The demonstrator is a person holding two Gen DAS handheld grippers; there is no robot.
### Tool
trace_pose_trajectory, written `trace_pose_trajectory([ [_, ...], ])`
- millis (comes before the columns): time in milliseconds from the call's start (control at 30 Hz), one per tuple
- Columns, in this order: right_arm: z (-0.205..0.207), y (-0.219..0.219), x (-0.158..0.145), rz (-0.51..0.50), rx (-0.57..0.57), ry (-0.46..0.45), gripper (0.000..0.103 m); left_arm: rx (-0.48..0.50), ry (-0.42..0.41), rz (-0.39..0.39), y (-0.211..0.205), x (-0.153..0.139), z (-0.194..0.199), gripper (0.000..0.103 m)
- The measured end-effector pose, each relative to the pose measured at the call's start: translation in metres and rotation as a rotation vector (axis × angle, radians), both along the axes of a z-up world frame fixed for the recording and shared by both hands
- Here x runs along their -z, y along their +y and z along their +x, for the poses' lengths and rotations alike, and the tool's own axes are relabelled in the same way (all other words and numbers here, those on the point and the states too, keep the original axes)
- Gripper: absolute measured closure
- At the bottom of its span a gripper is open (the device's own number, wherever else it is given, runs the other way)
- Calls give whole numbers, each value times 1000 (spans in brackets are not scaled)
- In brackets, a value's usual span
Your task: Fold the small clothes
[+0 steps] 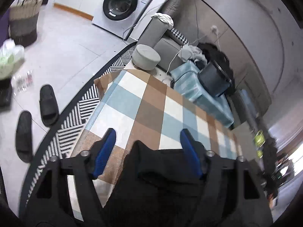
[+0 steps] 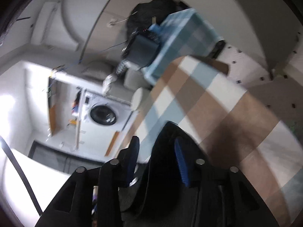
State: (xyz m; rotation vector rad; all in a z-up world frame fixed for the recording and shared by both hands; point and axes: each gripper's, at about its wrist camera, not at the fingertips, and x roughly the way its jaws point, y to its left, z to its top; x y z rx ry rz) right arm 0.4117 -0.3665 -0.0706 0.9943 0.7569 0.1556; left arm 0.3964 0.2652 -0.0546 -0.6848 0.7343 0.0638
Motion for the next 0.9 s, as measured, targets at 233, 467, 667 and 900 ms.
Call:
trace_pose_trajectory([
  [233,-37,11,-14,-127,-113,-24,60,40,12,124,-16,0,-39,36],
  [467,-90,43,-9,-317,-255,-2,53,138,19,315,-58,-10,-59,34],
  [667,-116,60,-4,-346,-322,14,52,274,117,389,-103,8,-6,33],
  [900,-128,65,-6,-383,-338,28,51,364,239,560,-145,47,41,52],
])
